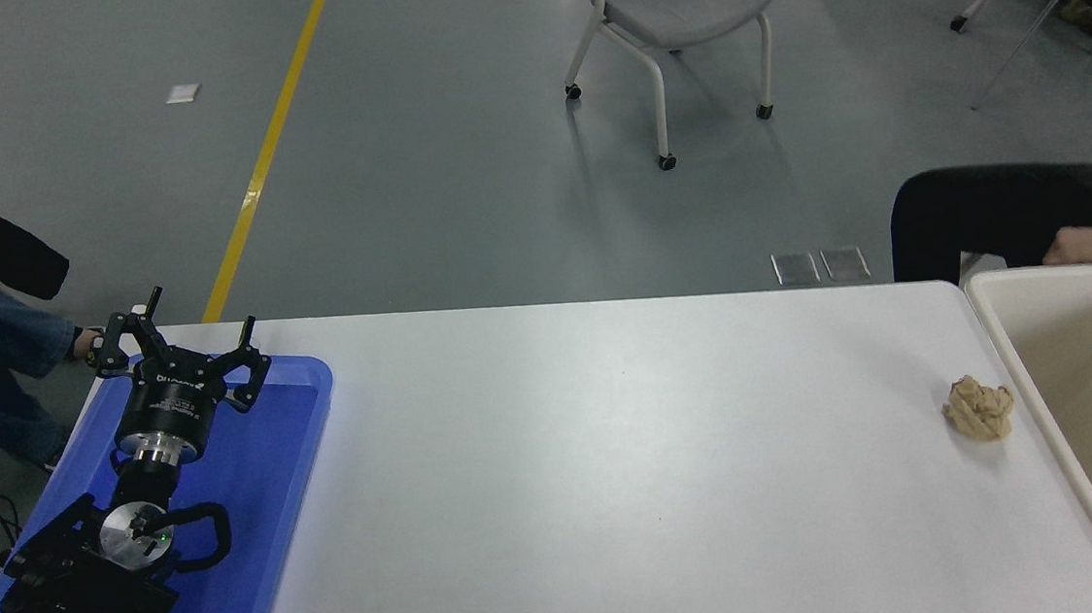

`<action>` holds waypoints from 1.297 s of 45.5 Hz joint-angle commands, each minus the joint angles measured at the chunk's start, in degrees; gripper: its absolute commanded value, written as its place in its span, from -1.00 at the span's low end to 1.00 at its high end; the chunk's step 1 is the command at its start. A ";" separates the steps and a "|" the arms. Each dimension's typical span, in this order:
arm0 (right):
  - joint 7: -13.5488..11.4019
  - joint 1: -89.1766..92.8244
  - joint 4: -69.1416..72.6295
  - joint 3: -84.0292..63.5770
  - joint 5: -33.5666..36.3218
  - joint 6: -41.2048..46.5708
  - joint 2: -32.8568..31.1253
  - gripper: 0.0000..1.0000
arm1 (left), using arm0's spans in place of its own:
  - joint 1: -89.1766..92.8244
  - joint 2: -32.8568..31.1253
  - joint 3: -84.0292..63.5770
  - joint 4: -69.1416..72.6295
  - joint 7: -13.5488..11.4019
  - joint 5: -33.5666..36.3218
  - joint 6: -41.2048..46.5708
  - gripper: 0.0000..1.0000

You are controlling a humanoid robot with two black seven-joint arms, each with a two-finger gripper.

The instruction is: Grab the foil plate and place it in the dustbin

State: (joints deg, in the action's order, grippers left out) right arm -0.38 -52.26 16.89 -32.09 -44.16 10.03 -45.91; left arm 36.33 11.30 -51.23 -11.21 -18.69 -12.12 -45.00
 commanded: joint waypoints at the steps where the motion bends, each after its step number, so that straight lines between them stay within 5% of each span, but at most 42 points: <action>1: -0.32 9.72 -7.05 10.38 2.15 -1.68 5.04 -1.00 | -0.03 -0.04 -0.01 0.05 0.06 0.00 0.00 1.00; 28: -0.23 12.45 -9.24 11.26 9.09 -1.86 8.29 -0.96 | -0.03 -0.04 0.07 0.05 0.06 0.00 0.00 1.00; 29: -0.23 12.45 -9.16 11.52 9.09 -1.86 8.29 -0.73 | -0.03 -0.05 0.07 0.05 0.06 0.00 0.00 1.00; 30: -0.23 12.45 -9.16 11.52 9.09 -1.86 8.29 -0.26 | -0.03 0.04 -0.01 -0.13 0.06 0.00 0.00 1.00; 31: -0.23 12.45 -9.16 11.61 9.09 -1.86 8.29 0.54 | -0.03 0.04 0.07 -0.13 0.06 0.00 0.00 1.00; 32: -0.23 12.45 -9.07 11.70 9.09 -1.86 8.29 1.00 | -0.03 0.04 -0.01 0.05 0.06 0.00 0.00 1.00; 59: 0.29 6.74 -4.07 10.91 8.30 -0.10 7.68 1.00 | 0.06 -0.05 -0.01 0.05 0.06 0.00 0.00 1.00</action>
State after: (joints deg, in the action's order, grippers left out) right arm -0.29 -41.90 9.13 -20.81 -35.26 8.95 -37.72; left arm 36.33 11.27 -51.21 -11.24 -18.63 -12.13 -45.00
